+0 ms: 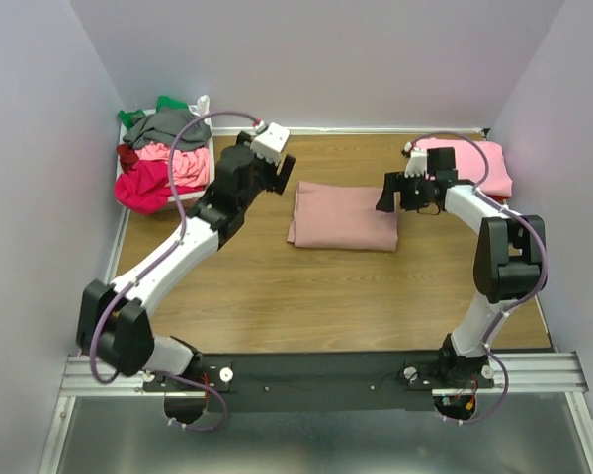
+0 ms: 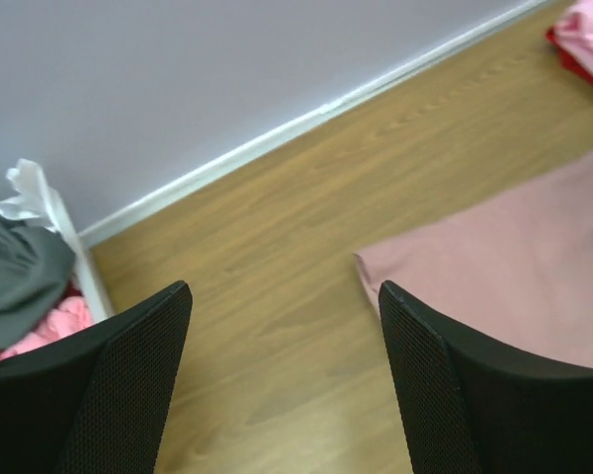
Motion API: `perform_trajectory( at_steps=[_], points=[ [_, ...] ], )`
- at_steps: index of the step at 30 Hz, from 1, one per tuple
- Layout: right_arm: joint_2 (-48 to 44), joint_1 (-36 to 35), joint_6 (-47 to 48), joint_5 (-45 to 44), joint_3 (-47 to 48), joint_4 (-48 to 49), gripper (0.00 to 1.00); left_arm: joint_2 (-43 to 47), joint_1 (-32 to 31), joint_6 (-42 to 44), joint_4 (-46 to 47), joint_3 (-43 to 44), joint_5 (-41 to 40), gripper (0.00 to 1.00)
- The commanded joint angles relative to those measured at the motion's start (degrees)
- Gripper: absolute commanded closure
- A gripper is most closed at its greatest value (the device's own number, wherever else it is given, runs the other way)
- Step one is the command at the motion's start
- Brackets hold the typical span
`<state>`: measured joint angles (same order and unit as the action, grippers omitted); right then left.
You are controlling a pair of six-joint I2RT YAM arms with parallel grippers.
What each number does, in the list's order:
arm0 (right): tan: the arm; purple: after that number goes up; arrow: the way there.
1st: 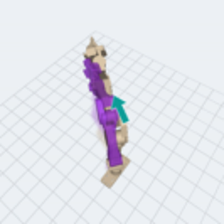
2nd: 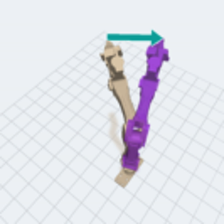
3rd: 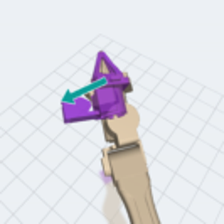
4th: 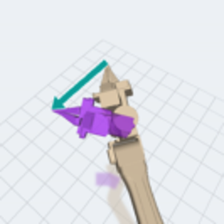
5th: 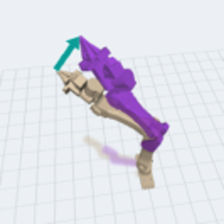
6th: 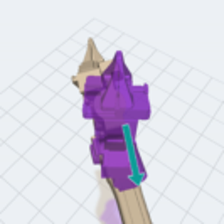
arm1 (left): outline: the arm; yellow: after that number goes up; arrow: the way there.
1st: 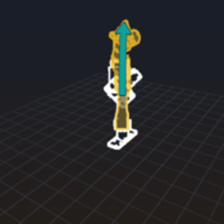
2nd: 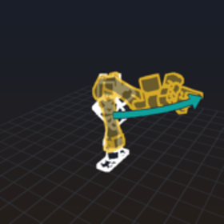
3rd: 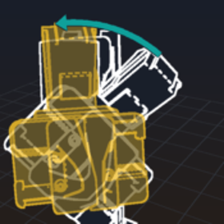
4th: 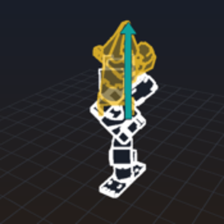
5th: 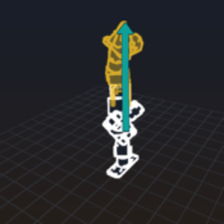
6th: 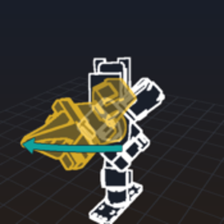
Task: Fold and stack the t-shirts
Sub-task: Neatly place the folded tshirt to the corner
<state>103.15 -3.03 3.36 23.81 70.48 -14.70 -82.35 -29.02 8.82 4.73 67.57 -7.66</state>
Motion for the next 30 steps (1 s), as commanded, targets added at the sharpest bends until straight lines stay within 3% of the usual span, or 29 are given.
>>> perform_trajectory(
  at_steps=[1,4,9,13,17,23,26,27,28,30],
  points=[
    [5.2,0.4,-7.5,8.9,-1.6,-4.2,0.09,7.0,-0.2,-4.4,-2.7,-9.6,9.1,0.17],
    [8.1,0.4,-9.0,8.2,-0.4,-4.2,0.11,15.3,-0.3,-4.4,-2.1,-16.3,10.7,0.17],
    [9.2,0.4,-9.9,7.7,-1.4,-4.3,0.13,21.5,-0.3,-4.2,-2.1,-23.0,12.2,0.17],
    [10.1,0.4,-10.1,10.6,-3.1,-4.2,0.16,24.2,-0.4,-4.1,-2.4,-24.3,12.1,0.17],
    [14.1,0.4,-11.8,13.9,-1.6,-4.3,0.26,25.8,-0.5,-4.3,-1.7,-24.9,12.4,0.17],
    [21.3,0.4,-14.6,18.5,4.8,-4.5,0.50,26.7,-0.5,-3.6,-0.7,-25.7,12.6,0.17],
    [22.2,0.4,-14.2,20.6,6.4,-5.0,0.80,26.4,-0.6,-3.1,-0.4,-25.9,12.8,0.17],
    [21.9,0.4,-13.4,20.6,6.5,-5.3,0.94,26.1,-0.6,-3.1,-0.4,-25.8,12.8,0.17],
    [21.4,0.5,-12.8,20.5,6.9,-5.4,0.99,25.7,-0.6,-3.0,-0.4,-25.8,13.0,0.17],
    [19.3,0.5,-10.8,19.4,7.5,-6.6,0.99,25.5,-0.5,-3.0,-0.6,-25.7,13.7,0.17]
  ],
)
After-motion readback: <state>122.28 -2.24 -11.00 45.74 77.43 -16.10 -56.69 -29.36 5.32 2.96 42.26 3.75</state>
